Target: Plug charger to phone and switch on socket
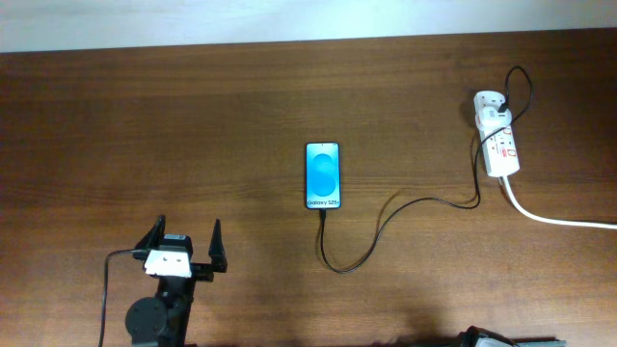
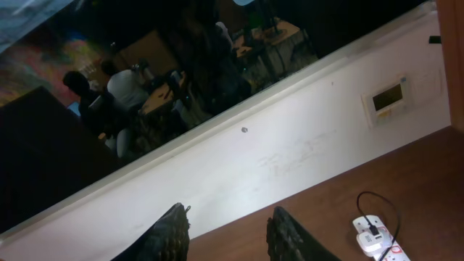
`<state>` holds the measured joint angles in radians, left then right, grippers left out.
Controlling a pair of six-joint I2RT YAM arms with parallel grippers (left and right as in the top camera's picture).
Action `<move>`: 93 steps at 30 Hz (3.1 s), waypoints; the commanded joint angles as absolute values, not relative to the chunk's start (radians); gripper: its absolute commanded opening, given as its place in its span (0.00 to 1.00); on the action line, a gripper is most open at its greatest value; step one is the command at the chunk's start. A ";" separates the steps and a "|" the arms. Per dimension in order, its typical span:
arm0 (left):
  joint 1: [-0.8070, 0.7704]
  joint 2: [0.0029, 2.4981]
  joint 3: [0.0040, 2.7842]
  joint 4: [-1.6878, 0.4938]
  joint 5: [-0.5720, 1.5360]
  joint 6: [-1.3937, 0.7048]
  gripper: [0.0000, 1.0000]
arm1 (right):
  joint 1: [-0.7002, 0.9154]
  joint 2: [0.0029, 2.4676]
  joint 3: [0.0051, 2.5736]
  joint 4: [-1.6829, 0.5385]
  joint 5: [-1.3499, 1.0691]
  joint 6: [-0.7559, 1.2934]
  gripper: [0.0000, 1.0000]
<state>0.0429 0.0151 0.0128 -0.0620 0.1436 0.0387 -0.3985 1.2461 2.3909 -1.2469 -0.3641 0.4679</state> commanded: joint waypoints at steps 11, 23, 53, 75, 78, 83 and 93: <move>0.049 0.012 0.009 -0.064 0.161 0.057 0.99 | -0.381 1.222 2.370 -1.240 -0.397 0.461 0.40; 0.049 0.005 0.008 -0.061 0.161 0.058 0.99 | -0.115 1.049 2.082 -1.058 -0.351 0.460 0.48; 0.049 0.006 0.009 -0.064 0.161 0.058 0.99 | -0.097 0.534 1.406 -0.498 -0.505 0.393 0.99; 0.049 0.006 0.009 -0.064 0.161 0.058 0.99 | -0.075 0.333 0.661 -0.468 -0.272 -0.048 0.99; 0.049 0.006 0.009 -0.064 0.161 0.057 0.99 | -0.057 0.189 0.454 -0.313 -0.272 -0.045 0.99; 0.049 0.006 0.009 -0.064 0.161 0.058 0.99 | -0.051 0.062 0.252 -0.161 -0.242 -0.044 0.99; 0.049 0.006 0.009 -0.064 0.161 0.058 0.99 | -0.052 0.003 0.061 -0.007 -0.190 -0.044 0.99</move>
